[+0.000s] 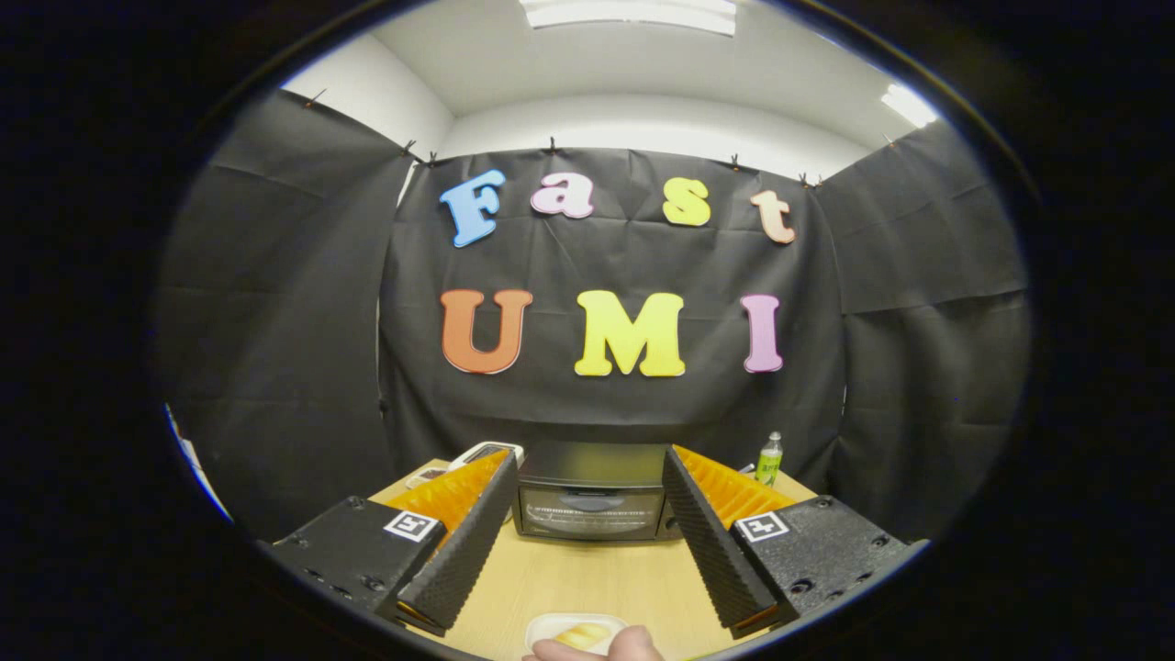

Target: Open the toaster oven, put the food inside, and close the toaster oven door.

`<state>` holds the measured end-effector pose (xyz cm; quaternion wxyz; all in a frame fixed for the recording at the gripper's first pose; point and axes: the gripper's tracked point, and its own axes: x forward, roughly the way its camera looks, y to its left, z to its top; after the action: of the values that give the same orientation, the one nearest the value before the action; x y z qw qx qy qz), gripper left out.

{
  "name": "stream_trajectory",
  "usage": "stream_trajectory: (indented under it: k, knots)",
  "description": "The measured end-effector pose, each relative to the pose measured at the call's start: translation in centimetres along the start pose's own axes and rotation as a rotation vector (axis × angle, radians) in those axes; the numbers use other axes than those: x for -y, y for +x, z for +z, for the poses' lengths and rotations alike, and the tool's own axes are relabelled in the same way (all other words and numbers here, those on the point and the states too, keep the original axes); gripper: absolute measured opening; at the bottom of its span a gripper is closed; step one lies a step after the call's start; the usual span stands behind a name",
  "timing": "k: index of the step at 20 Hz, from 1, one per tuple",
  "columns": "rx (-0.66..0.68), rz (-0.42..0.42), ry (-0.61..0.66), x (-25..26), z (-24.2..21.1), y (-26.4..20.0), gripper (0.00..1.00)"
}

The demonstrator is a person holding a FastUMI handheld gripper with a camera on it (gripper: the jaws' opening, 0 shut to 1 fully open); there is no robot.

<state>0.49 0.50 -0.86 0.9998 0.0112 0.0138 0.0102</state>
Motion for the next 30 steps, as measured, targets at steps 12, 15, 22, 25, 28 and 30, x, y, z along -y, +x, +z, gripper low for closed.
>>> stream_trajectory:
  k: [12,15,22,25,28,30]
  knots:
    - [-0.038,-0.011,-0.003,2.8,-1.4,1.2,1.00]
    - [-0.011,-0.009,-0.004,3.6,-0.6,2.8,1.00]
    - [-0.028,-0.028,0.018,6.0,-1.0,11.0,1.00]
    - [-0.069,0.018,0.026,5.2,-2.7,16.2,1.00]
    - [-0.167,0.049,0.060,4.5,-6.7,21.3,1.00]
    - [-0.195,0.054,0.083,3.7,-8.9,24.3,1.00]
